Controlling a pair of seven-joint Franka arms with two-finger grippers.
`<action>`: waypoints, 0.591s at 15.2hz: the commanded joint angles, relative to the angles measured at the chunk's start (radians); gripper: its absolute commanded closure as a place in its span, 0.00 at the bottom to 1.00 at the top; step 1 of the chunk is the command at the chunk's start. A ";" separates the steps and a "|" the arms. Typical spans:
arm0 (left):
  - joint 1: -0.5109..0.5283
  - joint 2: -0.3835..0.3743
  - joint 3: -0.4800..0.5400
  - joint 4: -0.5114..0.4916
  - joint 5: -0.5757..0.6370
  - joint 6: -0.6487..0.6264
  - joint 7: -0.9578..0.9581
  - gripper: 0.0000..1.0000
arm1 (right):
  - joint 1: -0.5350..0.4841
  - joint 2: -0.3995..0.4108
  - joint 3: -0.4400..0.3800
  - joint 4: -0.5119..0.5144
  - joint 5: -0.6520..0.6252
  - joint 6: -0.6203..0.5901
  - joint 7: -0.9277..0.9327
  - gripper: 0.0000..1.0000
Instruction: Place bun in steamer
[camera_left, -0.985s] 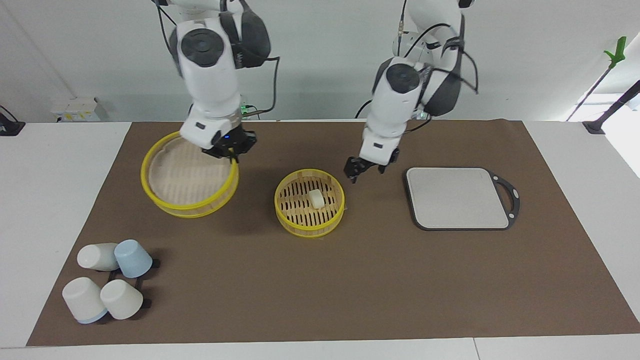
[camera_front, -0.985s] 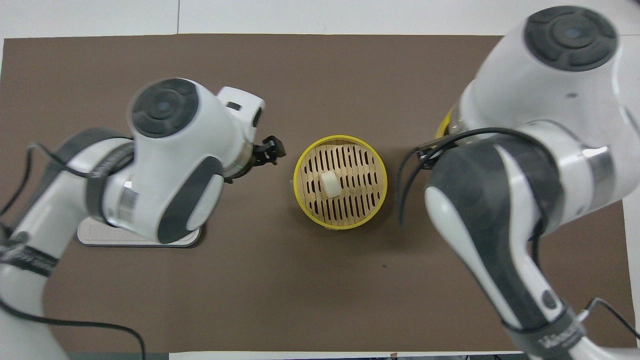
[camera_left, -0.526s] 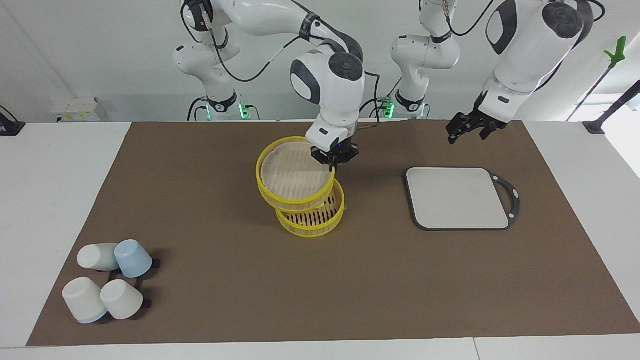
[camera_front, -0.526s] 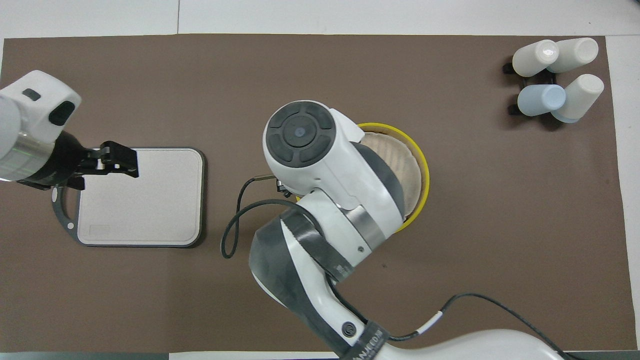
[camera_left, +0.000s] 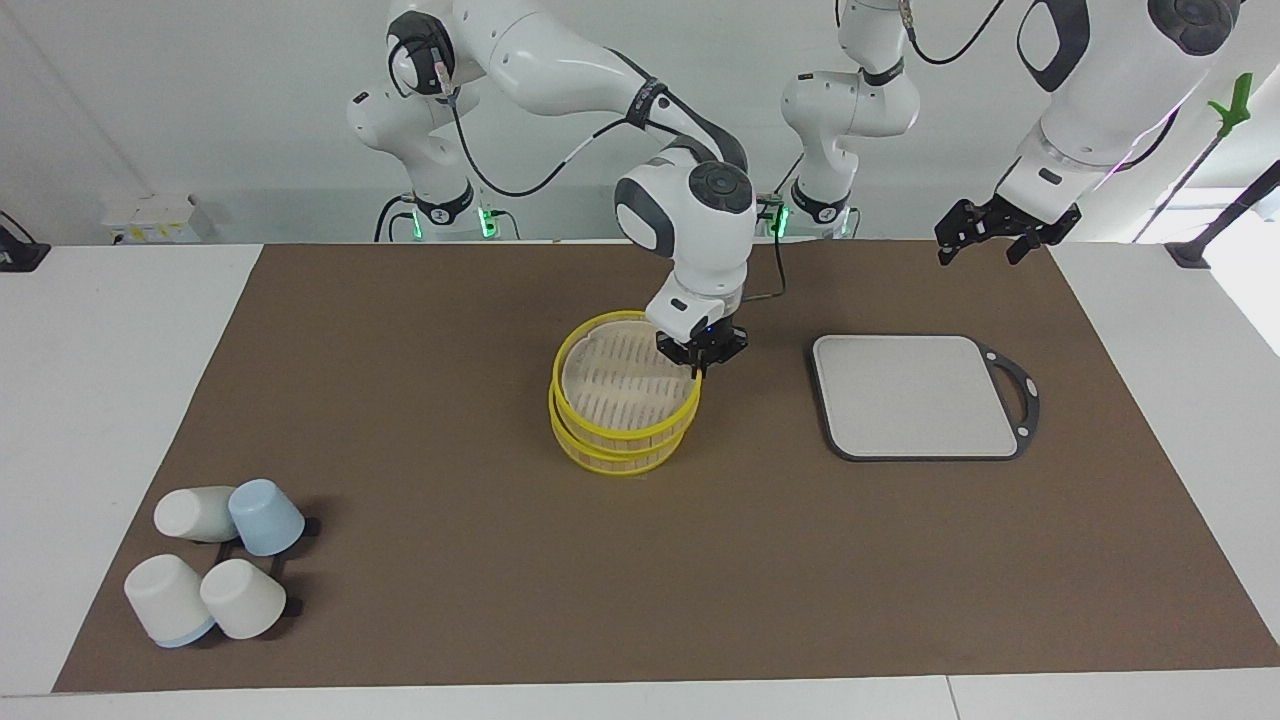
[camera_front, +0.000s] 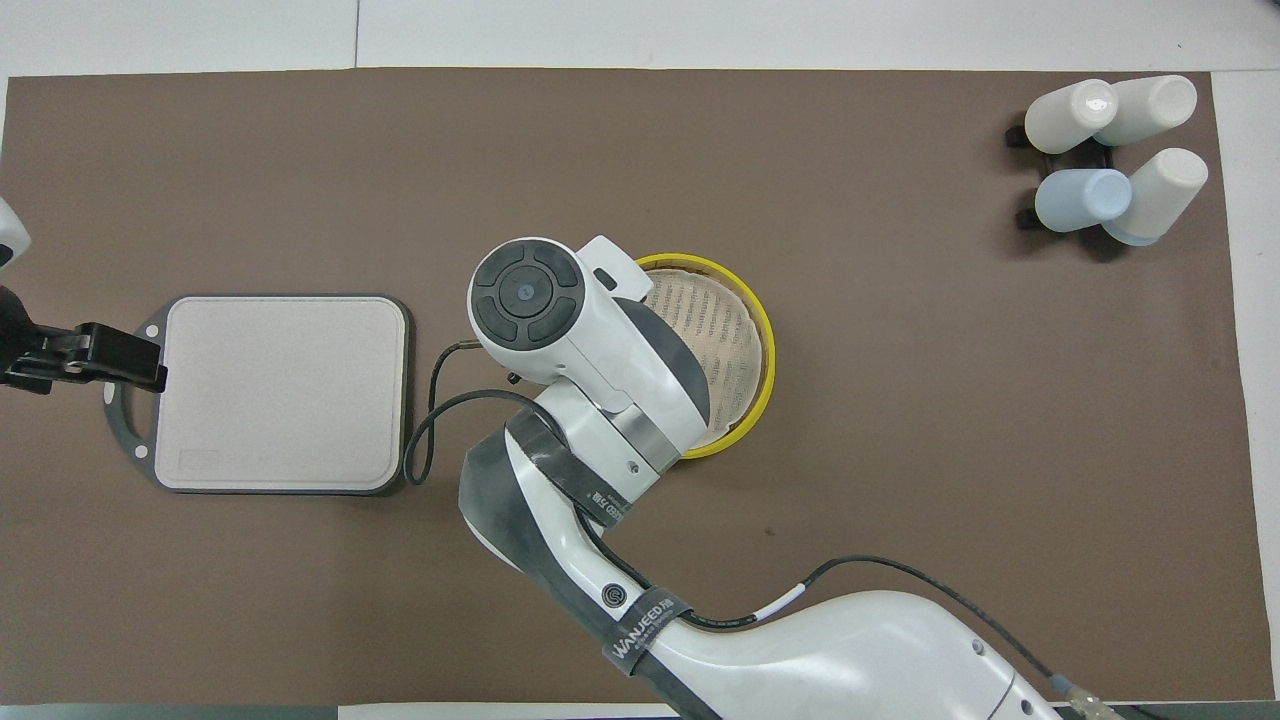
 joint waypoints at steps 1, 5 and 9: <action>0.023 -0.021 -0.009 0.009 0.018 -0.033 0.020 0.00 | -0.007 -0.009 -0.009 -0.034 0.001 0.006 0.002 1.00; 0.036 -0.013 -0.013 0.047 0.009 -0.039 0.020 0.00 | -0.016 -0.014 -0.009 -0.059 0.001 0.020 -0.009 1.00; 0.060 0.045 -0.032 0.110 0.001 -0.056 0.020 0.00 | -0.016 -0.035 -0.009 -0.105 0.005 0.044 0.002 1.00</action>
